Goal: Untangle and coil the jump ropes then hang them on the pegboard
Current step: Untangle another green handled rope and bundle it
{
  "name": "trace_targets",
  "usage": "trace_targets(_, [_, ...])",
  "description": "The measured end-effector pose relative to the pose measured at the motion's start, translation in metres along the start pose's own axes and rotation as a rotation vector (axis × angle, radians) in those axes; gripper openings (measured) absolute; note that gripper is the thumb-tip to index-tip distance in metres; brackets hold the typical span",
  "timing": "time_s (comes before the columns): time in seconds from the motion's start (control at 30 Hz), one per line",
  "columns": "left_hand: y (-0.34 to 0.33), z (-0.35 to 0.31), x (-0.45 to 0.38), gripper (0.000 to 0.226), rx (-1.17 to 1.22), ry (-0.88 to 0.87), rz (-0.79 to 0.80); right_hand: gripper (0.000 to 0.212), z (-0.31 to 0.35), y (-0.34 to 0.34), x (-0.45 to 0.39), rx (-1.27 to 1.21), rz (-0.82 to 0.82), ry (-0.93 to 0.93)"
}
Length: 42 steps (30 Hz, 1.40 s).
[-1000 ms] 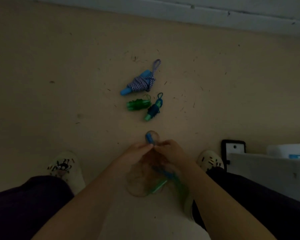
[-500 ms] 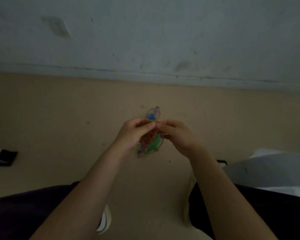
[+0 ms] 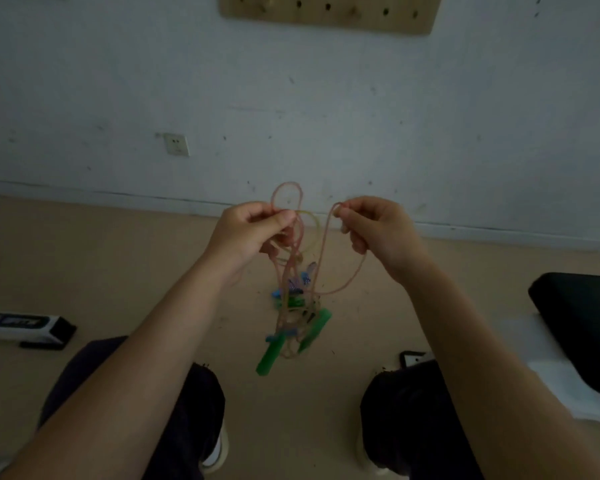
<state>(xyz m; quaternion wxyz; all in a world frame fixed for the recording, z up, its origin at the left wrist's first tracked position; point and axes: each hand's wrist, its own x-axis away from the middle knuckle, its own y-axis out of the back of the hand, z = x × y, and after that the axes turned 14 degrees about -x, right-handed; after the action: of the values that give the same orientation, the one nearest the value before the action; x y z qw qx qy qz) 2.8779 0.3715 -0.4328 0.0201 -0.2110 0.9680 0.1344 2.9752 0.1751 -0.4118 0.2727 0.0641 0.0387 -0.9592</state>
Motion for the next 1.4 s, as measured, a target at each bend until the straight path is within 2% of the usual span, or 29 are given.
trace_targets(0.07, [0.007, 0.004, 0.005, 0.009, 0.036, 0.037, -0.024, 0.017, -0.001, 0.009, 0.004, 0.145, -0.036, -0.018])
trace_targets(0.2, [0.003, 0.016, 0.016, 0.006, 0.068, 0.108, 0.049, 0.038, -0.017, 0.011, 0.013, 0.525, 0.040, -0.030])
trace_targets(0.27, [-0.008, 0.023, 0.020, 0.004, 0.085, 0.134, 0.083, 0.047, -0.025, 0.002, 0.017, 0.450, 0.143, -0.027])
trace_targets(0.37, [-0.020, 0.032, 0.025, 0.007, 0.166, 0.172, 0.121, 0.039, -0.045, -0.012, 0.022, 0.195, 0.268, -0.099])
trace_targets(0.5, [-0.023, 0.044, 0.028, 0.019, 0.172, 0.197, 0.133, 0.026, -0.068, -0.020, 0.027, 0.044, 0.225, -0.169])
trace_targets(0.7, [-0.023, 0.050, 0.023, 0.021, 0.103, 0.188, 0.149, 0.005, -0.078, -0.022, 0.030, 0.066, 0.204, -0.136])
trace_targets(0.77, [-0.025, 0.052, 0.022, 0.018, 0.108, 0.217, 0.204, 0.020, -0.080, -0.026, 0.033, 0.124, 0.161, -0.077])
trace_targets(0.87, [-0.026, 0.056, 0.023, 0.011, 0.162, 0.255, 0.288, 0.038, -0.084, -0.033, 0.036, 0.226, 0.011, 0.028])
trace_targets(0.93, [-0.025, 0.056, 0.022, 0.008, 0.201, 0.253, 0.309, 0.037, -0.086, -0.035, 0.035, 0.294, -0.050, 0.098])
trace_targets(1.07, [-0.022, 0.057, 0.021, 0.009, 0.253, 0.264, 0.311, 0.018, -0.086, -0.033, 0.035, 0.429, -0.021, 0.201])
trace_targets(1.2, [-0.020, 0.062, 0.021, 0.017, 0.219, 0.263, 0.291, 0.015, -0.083, -0.029, 0.033, 0.379, -0.038, 0.153])
trace_targets(1.3, [-0.019, 0.063, 0.022, 0.017, 0.217, 0.241, 0.326, 0.014, -0.078, -0.024, 0.030, 0.229, 0.048, 0.055])
trace_targets(1.4, [-0.019, 0.064, 0.022, 0.019, 0.223, 0.235, 0.342, 0.027, -0.075, -0.025, 0.032, 0.114, 0.096, -0.025])
